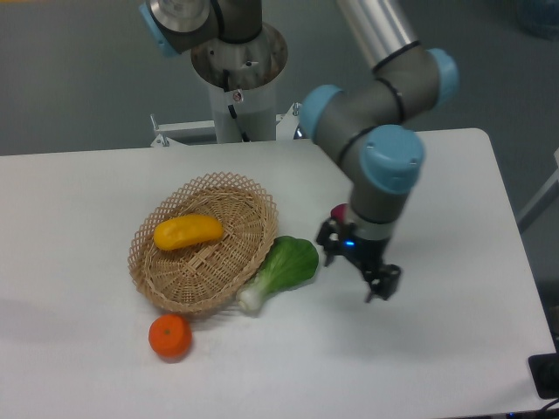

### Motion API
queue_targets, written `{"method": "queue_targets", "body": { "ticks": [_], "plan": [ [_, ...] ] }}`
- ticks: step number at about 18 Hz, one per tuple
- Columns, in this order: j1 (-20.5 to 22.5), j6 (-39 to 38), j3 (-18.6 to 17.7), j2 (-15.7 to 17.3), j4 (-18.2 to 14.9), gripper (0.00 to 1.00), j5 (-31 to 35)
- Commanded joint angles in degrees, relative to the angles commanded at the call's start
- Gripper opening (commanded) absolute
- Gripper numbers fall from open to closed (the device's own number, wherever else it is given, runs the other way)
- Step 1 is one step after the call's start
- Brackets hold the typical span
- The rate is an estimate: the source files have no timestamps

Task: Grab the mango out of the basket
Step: 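Move the gripper over the basket toward the yellow mango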

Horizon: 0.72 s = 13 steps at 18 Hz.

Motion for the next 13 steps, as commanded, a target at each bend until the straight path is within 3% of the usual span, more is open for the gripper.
{"method": "queue_targets", "body": {
  "ticks": [5,9,13],
  "plan": [
    [-2.8,0.9,-3.9,2.3,0.2,1.0,0.1],
    [-4.2,5.8,-8.4,5.3,0.3,1.0,0.2],
    [-6.2,6.1,-10.0,6.2,0.1,1.0,0.4]
  ]
}}
